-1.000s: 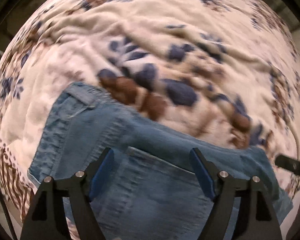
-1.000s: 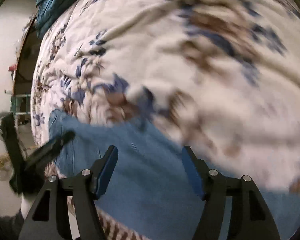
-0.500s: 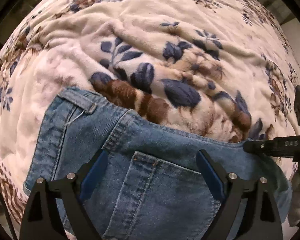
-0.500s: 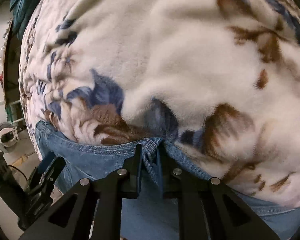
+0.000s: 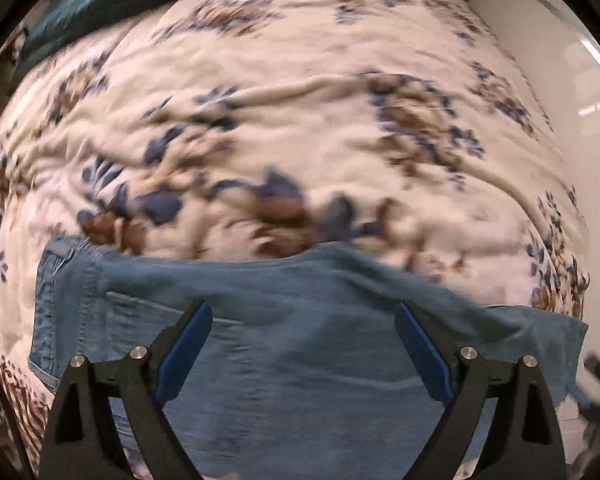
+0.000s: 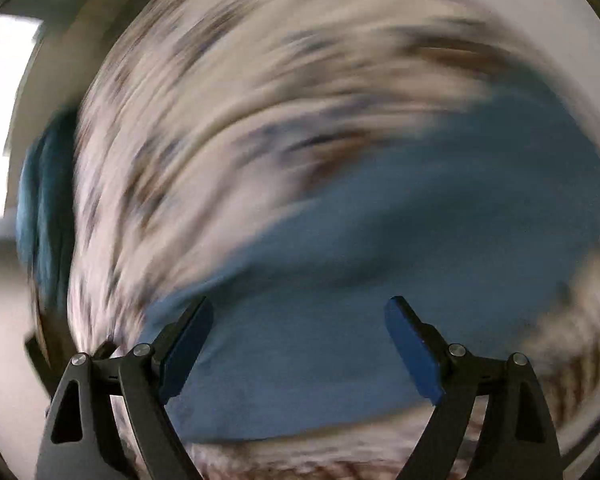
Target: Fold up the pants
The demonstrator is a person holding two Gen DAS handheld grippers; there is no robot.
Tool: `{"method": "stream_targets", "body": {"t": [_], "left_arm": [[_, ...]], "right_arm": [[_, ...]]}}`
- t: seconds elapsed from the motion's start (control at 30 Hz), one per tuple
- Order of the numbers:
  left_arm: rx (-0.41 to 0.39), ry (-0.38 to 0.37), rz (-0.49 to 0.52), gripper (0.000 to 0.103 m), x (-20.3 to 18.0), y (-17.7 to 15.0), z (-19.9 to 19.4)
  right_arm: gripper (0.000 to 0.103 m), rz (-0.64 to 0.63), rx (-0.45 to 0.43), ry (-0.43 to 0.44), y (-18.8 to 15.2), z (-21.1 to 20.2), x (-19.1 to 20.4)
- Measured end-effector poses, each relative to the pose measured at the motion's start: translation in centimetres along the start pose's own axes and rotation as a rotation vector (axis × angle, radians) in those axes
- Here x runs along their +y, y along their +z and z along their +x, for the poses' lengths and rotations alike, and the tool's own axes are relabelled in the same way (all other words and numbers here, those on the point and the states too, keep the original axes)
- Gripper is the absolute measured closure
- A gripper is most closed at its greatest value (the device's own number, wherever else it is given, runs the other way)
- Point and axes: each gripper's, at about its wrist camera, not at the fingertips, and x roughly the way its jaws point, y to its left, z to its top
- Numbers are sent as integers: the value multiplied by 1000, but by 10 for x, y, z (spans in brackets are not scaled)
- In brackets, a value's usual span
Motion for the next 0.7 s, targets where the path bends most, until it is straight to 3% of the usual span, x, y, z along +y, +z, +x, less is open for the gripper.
{"method": "stream_targets", "body": {"t": [0.1,0.17,0.2,0.27,0.3,0.43,0.47,0.5,0.53,0.57,0.63,0.7], "left_arm": [[48,-70,21,10,-43,-1,17],[85,-93,22,10,-64,-5,28],[103,-99,28,10,-75,-7,35],[142,-97,57,10,-98,-15,47],[154,-95,69,10,-108,-18,50],[172,-83,134,10,-140,-29,56],[170,-79,149,10,-145,-30,57],[168,-72,163,10,-150,-30,57],[165,-68,174,10,-154,-30,57],[163,-67,182,10,-158,-29,58],[152,-48,207,10,-165,-27,60],[141,-32,225,10,-169,-26,61]], "right_arm": [[13,256,-76,5,2,-19,-121],[13,373,-122,56,3,-16,-179],[13,449,-148,163,6,-8,-213],[13,527,-169,299,12,9,-244],[13,556,-189,419,17,21,-257],[14,543,-252,560,41,42,-261],[21,533,-263,585,46,42,-261],[38,535,-287,655,52,41,-259],[38,541,-298,709,57,42,-257],[38,520,-300,699,62,43,-252],[38,465,-240,584,77,56,-246],[39,463,-221,586,85,67,-245]]}}
